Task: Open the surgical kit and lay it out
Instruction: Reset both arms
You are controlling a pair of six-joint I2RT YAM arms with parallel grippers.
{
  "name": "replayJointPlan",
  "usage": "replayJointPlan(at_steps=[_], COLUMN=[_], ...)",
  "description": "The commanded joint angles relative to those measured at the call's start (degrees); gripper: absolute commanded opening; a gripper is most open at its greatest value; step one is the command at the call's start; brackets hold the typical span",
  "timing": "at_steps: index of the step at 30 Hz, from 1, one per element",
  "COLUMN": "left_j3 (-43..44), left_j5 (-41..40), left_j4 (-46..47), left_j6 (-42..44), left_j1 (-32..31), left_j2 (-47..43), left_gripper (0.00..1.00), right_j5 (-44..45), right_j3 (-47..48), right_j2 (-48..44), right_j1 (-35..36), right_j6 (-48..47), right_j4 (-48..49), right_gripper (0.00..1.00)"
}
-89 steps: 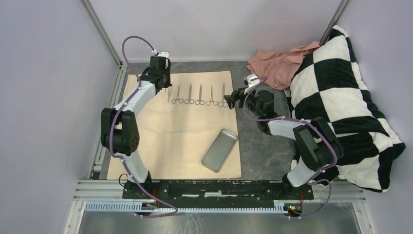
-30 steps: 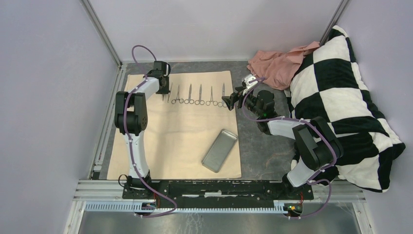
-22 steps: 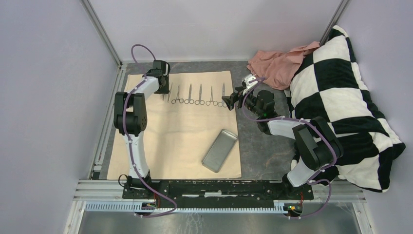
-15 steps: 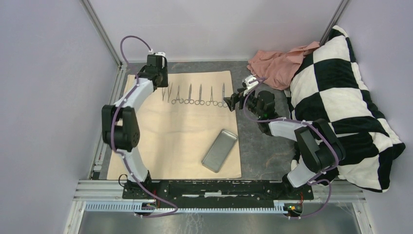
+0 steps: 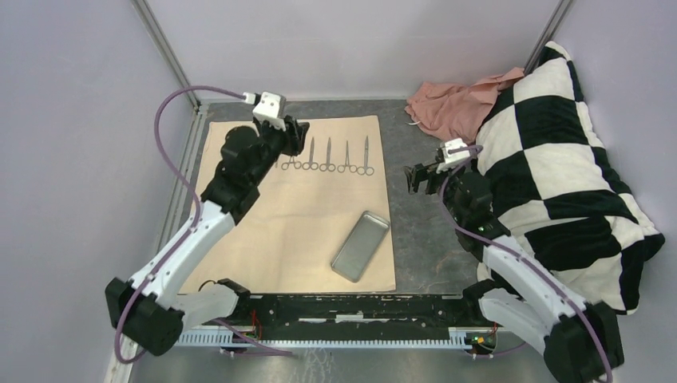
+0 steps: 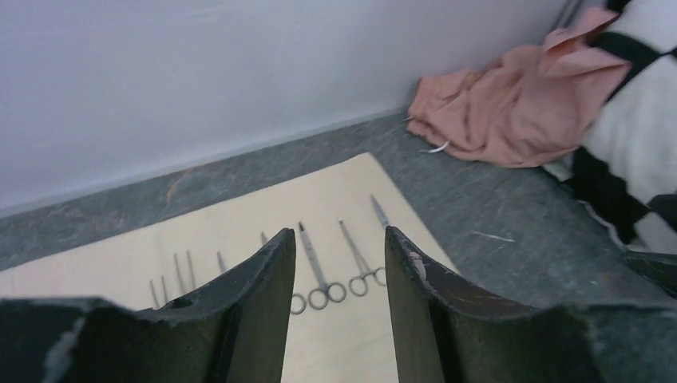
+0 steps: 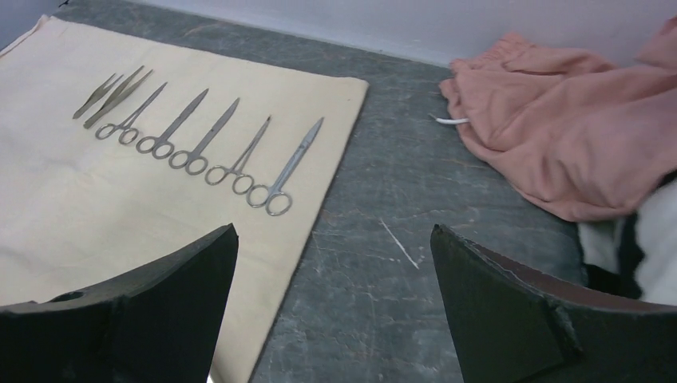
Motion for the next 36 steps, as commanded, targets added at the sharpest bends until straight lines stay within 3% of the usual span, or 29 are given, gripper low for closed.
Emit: replayJointPlan(at_steps=[1,4,6,8,9,13,19,36], left_j3=[-5.17,-9.18,-11.14,-12.64,-13.30,-16.02,-17.59,-17.13], left_j5=[3.39,3.64,4.94,4.16,4.04,-2.36,-5.05,-5.99], left_j4=[13.90,19.21,21.89,23.89,24.32,26.66,27.77,26.63], left_j6=[0.24,-0.48,-0.32,-0.01,0.23,0.48,1.18,3.03], left_j1=[-1.68,-2.22,-2.56,-2.64,-2.65,-2.74,-2.73,-2.77], left_j2=[-9.77,-15.64,-18.84,-21.75,-23.15,-28.93,-32.84,-32.95], left_gripper=[0.54,0.58,0.71,0.95,0.99,1.00,1.00,1.00], right_j5=[6.16,9.44,7.77,7.71,7.27,9.92,12.58,18.80], right_j3=[0.80,2.43,3.05,4.60,5.31,11.39,13.79,12.38], right_j2=[-11.96,-19.02,-24.27,-28.13,-29.53,-33.22,-31.26,-30.42], right_j1=[-0.22,-0.06,-0.08,-0.07,-0.07,-0.11,-0.12,-0.16], right_j6=[-2.20,-1.30,-0.98,-0.01,0.05,1.11,2.16,3.28], right_j4=[-18.49,-28.62,-31.56,-33.89,-34.52,-36.39,-36.59,-34.27], right_gripper=[0.98,0.98,0.98,0.98,0.98,0.98,0.98,0.98])
